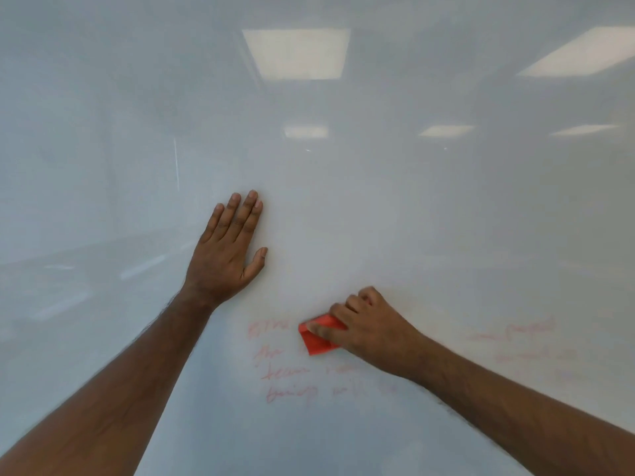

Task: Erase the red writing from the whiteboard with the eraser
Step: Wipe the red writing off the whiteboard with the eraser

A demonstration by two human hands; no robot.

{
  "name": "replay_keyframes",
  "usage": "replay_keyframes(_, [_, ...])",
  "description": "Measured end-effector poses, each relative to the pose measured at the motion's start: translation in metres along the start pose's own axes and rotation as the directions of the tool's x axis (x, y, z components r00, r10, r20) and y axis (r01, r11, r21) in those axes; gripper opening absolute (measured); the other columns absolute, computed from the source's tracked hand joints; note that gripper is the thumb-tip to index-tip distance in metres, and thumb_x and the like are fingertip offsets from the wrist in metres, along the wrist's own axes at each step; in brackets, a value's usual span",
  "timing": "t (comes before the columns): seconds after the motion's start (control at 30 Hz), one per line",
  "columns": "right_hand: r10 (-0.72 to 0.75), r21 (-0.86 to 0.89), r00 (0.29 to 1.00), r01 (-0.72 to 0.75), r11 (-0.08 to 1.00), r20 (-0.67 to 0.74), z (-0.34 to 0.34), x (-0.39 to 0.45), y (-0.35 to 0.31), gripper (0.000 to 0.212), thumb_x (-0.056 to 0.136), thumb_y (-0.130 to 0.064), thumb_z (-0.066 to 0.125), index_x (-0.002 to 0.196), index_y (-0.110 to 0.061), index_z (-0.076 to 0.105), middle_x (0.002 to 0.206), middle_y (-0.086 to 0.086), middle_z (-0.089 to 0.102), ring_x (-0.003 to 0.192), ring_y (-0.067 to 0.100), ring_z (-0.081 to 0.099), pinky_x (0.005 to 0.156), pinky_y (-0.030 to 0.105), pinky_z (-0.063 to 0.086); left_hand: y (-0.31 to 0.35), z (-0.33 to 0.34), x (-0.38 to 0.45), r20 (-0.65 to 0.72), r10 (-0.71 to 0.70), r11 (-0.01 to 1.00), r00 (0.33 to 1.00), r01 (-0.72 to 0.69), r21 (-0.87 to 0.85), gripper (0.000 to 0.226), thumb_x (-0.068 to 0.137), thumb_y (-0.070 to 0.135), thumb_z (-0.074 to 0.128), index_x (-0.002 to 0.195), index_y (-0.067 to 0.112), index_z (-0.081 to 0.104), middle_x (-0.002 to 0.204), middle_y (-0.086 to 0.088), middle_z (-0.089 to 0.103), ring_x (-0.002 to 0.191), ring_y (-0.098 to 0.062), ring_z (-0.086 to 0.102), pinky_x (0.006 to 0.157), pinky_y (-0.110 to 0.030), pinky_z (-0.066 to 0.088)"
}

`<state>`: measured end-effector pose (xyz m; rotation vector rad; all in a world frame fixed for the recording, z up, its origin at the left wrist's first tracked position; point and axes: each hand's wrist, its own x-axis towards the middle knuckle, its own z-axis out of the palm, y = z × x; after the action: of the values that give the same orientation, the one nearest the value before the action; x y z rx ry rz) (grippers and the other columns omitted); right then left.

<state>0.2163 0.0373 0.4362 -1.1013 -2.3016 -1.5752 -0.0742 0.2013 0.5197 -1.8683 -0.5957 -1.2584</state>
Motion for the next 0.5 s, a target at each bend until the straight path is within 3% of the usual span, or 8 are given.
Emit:
replay_keyframes(0.1, [-0.064, -0.041, 0.997, 0.066, 0.997, 0.044, 0.001, -0.025, 0.014, 0.074, 0.094, -0.014, 0.066, 0.158, -0.031, 0.034, 0.117, 0.006, 0.058, 0.088, 0.028, 0.053, 0.082, 0.046, 0.046, -0.007, 0.0, -0.006, 0.01, 0.037, 0.999, 0.999, -0.037, 0.023, 0.075, 0.11, 0.041, 0.04, 0.174, 0.01, 0.018, 0.184, -0.006, 0.014, 0.17, -0.028, 0.013, 0.139, -0.048, 0.011])
replay_keyframes(0.17, [-0.049, -0.06, 0.999, 0.049, 0.997, -0.003, -0.007, -0.03, 0.032, 0.067, 0.097, -0.014, 0.062, 0.157, -0.032, 0.038, 0.113, 0.005, 0.06, 0.085, 0.029, 0.055, 0.079, 0.045, 0.045, -0.007, 0.0, -0.007, 0.006, 0.035, 0.999, 0.999, -0.035, 0.03, 0.075, 0.11, 0.042, 0.039, 0.174, 0.01, 0.018, 0.184, -0.006, 0.014, 0.17, -0.028, 0.014, 0.138, -0.048, 0.012])
replay_keyframes(0.27, [0.046, -0.068, 0.994, -0.053, 0.996, -0.098, -0.028, -0.019, 0.063, 0.053, 0.099, -0.026, 0.056, 0.151, -0.035, 0.047, 0.109, 0.006, 0.064, 0.083, 0.03, 0.058, 0.076, 0.045, 0.046, -0.007, 0.001, -0.007, 0.005, 0.035, 0.999, 0.999, -0.035, 0.028, 0.074, 0.11, 0.042, 0.038, 0.174, 0.01, 0.018, 0.184, -0.006, 0.014, 0.17, -0.028, 0.014, 0.138, -0.049, 0.013])
replay_keyframes(0.5, [0.267, -0.062, 0.954, -0.276, 0.959, -0.134, -0.052, 0.048, 0.076, 0.063, 0.097, -0.047, 0.059, 0.156, -0.033, 0.043, 0.117, 0.009, 0.062, 0.093, 0.032, 0.058, 0.082, 0.048, 0.044, -0.006, -0.003, -0.007, 0.031, 0.045, 0.999, 0.999, -0.045, 0.024, 0.073, 0.111, 0.038, 0.037, 0.175, 0.01, 0.016, 0.184, -0.006, 0.012, 0.171, -0.028, 0.011, 0.139, -0.047, 0.009])
